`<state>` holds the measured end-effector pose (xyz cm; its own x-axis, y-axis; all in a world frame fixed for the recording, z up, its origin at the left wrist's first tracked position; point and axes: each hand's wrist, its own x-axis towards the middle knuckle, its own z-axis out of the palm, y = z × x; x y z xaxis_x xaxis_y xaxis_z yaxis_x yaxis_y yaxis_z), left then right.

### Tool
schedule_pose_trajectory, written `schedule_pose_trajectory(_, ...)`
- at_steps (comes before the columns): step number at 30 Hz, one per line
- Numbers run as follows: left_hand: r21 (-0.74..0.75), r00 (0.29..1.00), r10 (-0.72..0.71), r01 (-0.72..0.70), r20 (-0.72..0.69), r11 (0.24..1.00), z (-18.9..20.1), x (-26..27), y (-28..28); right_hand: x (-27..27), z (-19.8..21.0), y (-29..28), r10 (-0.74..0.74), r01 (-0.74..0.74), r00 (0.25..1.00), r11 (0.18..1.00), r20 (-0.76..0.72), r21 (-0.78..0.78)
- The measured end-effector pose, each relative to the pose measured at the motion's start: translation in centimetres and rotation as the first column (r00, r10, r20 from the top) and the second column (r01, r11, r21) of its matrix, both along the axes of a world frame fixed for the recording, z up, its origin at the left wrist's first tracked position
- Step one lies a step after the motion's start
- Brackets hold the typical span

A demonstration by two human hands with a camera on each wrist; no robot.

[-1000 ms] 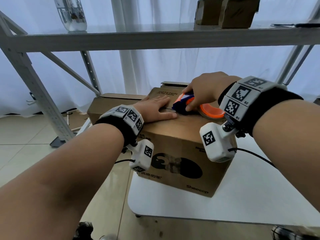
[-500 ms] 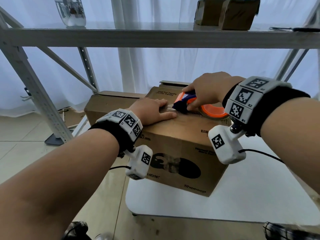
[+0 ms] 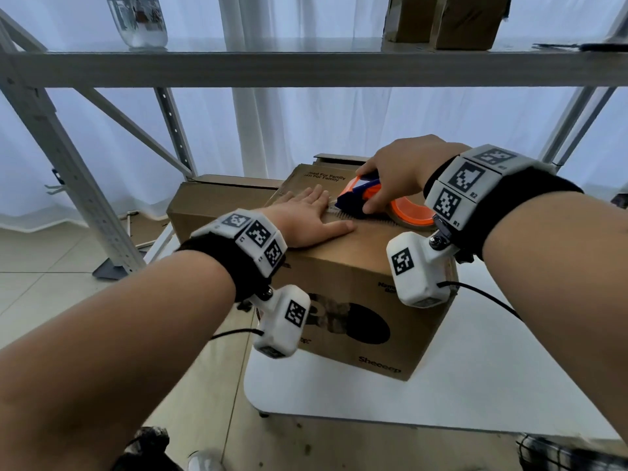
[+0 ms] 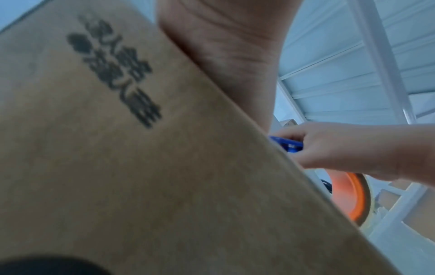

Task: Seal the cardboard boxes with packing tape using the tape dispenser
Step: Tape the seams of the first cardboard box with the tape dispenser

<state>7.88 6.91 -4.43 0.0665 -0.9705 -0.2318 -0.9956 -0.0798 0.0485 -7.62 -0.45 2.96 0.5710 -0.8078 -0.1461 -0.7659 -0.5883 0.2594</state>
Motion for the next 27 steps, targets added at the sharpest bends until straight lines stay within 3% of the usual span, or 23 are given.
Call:
schedule_pose_trajectory(6, -0.021, 0.999, 0.003, -0.004, -0.052, 1.000, -0.3, 0.6, -0.6, 0.5, 0.0, -0.6, -0.001, 0.001, 1.000, 1.000, 0.030, -0.018)
schedule_pose_trajectory(12, 0.007, 0.999, -0.032, 0.033, -0.041, 0.999, 0.0, 2.7, -1.4, 1.5, 0.7, 0.1, 0.008, -0.011, 0.999, 0.998, 0.048, 0.069)
schedule_pose_trajectory(16, 0.019, 0.999, -0.035, 0.036, -0.037, 0.999, 0.0, 2.7, -1.2, 1.1, 0.8, 0.9, 0.116, -0.115, 0.993, 0.993, -0.015, 0.036)
schedule_pose_trajectory(27, 0.021, 0.999, -0.027, 0.027, -0.019, 0.999, 0.4, 2.3, -1.1, -3.1, 1.0, 1.5, 0.029, -0.032, 0.999, 0.995, -0.031, -0.089)
